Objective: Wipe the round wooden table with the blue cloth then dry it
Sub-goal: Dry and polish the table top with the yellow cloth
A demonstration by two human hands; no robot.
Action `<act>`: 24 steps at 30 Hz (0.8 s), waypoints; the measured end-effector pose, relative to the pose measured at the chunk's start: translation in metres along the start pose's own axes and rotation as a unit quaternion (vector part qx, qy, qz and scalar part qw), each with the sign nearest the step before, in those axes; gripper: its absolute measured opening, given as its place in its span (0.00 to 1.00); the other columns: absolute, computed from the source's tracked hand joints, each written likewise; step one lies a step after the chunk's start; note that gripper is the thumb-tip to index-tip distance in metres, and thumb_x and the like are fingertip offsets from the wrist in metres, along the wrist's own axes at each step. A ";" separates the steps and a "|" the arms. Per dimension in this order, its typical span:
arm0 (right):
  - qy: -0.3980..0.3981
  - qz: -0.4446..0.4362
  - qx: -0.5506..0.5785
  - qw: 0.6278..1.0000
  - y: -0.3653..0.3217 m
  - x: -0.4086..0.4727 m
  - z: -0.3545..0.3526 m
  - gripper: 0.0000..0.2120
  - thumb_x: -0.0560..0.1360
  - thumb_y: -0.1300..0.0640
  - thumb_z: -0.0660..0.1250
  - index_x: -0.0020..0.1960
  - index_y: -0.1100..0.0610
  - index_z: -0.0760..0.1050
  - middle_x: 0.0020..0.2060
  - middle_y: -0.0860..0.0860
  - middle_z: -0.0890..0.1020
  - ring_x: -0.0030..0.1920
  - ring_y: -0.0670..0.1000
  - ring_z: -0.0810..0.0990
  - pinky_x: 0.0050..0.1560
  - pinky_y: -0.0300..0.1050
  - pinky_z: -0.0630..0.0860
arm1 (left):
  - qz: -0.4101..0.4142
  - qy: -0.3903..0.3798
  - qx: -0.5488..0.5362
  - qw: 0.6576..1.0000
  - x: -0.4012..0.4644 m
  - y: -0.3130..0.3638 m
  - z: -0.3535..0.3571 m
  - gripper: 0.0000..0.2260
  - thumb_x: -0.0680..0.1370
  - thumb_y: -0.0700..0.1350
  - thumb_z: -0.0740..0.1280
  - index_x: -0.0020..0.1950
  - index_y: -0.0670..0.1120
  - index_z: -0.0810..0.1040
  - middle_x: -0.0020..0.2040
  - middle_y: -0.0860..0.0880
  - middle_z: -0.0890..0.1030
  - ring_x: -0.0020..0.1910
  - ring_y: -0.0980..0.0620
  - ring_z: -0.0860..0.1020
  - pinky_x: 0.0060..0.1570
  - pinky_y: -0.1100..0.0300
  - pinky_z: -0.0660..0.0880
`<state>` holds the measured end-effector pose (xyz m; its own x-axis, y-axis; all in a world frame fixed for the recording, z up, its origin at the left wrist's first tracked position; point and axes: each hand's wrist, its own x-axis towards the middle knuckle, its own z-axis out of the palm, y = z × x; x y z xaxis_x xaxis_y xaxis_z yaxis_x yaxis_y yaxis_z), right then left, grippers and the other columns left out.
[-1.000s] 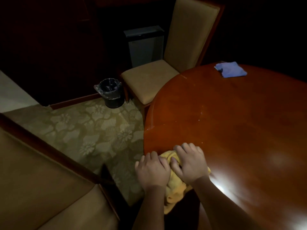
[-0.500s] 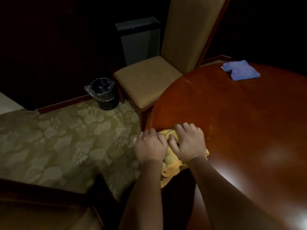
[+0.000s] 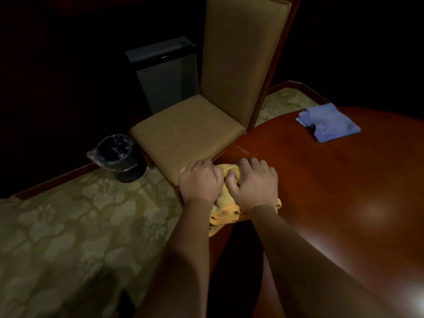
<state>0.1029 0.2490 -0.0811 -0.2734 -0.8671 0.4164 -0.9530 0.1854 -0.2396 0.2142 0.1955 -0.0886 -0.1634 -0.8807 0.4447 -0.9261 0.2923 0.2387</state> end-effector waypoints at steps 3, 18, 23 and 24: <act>0.009 0.002 -0.004 1.000 0.004 0.014 0.006 0.18 0.74 0.46 0.55 0.41 0.57 0.76 0.33 0.53 0.75 0.36 0.55 0.74 0.38 0.47 0.66 | 0.005 0.001 -0.007 1.000 0.016 0.001 0.008 0.16 0.70 0.46 0.54 0.27 0.43 0.75 0.25 0.46 0.77 0.23 0.45 0.75 0.28 0.59 0.69; -0.053 -0.043 0.014 0.998 -0.020 -0.141 -0.073 0.14 0.72 0.46 0.56 0.40 0.56 0.71 0.33 0.51 0.72 0.35 0.55 0.71 0.37 0.47 0.65 | 0.014 -0.085 0.042 0.995 -0.144 -0.006 -0.088 0.15 0.71 0.46 0.54 0.29 0.43 0.74 0.26 0.46 0.74 0.26 0.45 0.73 0.30 0.58 0.69; -0.078 -0.043 0.009 0.996 -0.013 -0.225 -0.119 0.14 0.71 0.45 0.57 0.40 0.54 0.73 0.33 0.49 0.74 0.36 0.55 0.73 0.37 0.47 0.66 | 0.023 -0.114 0.054 0.992 -0.226 0.014 -0.135 0.15 0.70 0.47 0.53 0.29 0.44 0.74 0.26 0.47 0.75 0.26 0.45 0.74 0.30 0.57 0.70; -0.079 -0.046 0.007 0.996 -0.009 -0.242 -0.128 0.13 0.71 0.45 0.57 0.40 0.54 0.73 0.33 0.49 0.74 0.36 0.54 0.73 0.37 0.47 0.66 | 0.024 -0.120 0.056 0.991 -0.241 0.020 -0.144 0.15 0.70 0.47 0.53 0.29 0.45 0.74 0.26 0.47 0.74 0.26 0.46 0.74 0.30 0.56 0.70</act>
<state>0.1610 0.5160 -0.0672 -0.1605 -0.9421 0.2945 -0.9709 0.0969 -0.2190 0.2838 0.4672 -0.0669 -0.2718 -0.9341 0.2314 -0.9449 0.3046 0.1199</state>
